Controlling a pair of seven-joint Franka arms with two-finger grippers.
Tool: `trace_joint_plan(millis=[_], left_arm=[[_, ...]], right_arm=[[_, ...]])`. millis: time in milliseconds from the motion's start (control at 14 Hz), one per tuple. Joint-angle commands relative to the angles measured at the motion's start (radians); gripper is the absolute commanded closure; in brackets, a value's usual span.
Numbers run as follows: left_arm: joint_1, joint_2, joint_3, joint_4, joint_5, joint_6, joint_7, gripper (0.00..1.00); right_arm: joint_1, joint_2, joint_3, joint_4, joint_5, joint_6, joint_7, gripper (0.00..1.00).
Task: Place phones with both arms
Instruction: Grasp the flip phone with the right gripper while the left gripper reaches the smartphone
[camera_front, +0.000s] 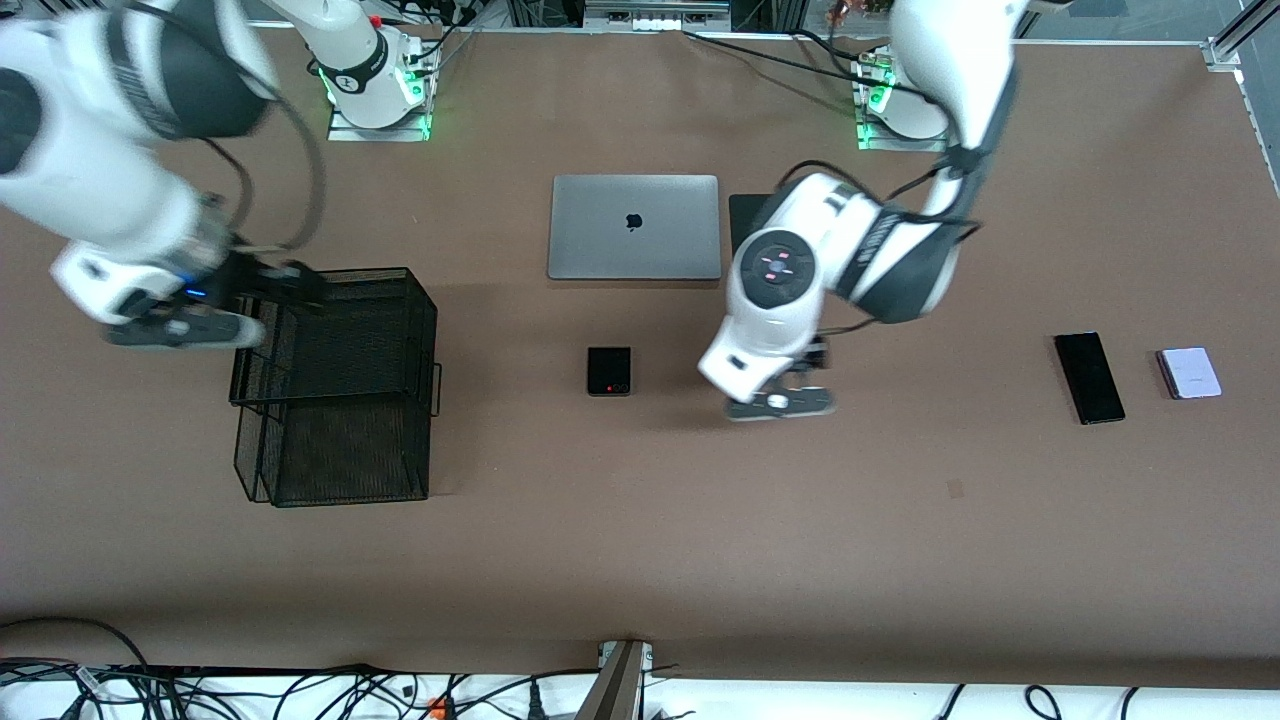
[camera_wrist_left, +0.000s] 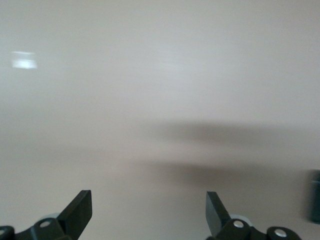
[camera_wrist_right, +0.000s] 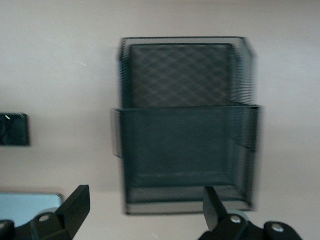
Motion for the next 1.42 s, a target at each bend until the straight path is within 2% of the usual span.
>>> trace_joint_plan(millis=[0,214,285,499,712,997,1140,1353], left_arm=[[0.164,-0.035,-0.006,-0.042,0.036,-0.071,0.196,0.0],[0.362,-0.061,-0.017,-0.107,0.033,-0.082,0.411,0.0],[0.419,-0.069,-0.017,-0.131,0.032,-0.071,0.453,0.0],[0.569,-0.064,-0.015,-0.202,0.037,0.01,0.528,0.0],[0.717,-0.054,-0.015,-0.336,0.038,0.259,0.62,0.0],[0.881,-0.04,-0.017,-0.548,0.036,0.666,0.77,0.0],[0.907,-0.012,-0.017,-0.575,0.036,0.743,0.8,0.0],[0.93,0.011,-0.021,-0.576,0.035,0.746,0.815,0.0]], right_arm=[[0.142,0.078,-0.008,0.01,0.0,0.089,0.2,0.0],[0.314,0.194,-0.008,0.031,-0.007,0.228,0.404,0.0],[0.369,0.256,-0.009,0.08,-0.006,0.271,0.467,0.0],[0.466,0.418,-0.011,0.216,-0.013,0.289,0.614,0.0],[0.487,0.504,-0.012,0.197,-0.027,0.42,0.611,0.0],[0.487,0.601,-0.017,0.18,-0.115,0.54,0.602,0.0],[0.483,0.632,-0.018,0.18,-0.127,0.574,0.602,0.0],[0.486,0.664,-0.018,0.18,-0.127,0.605,0.604,0.0]])
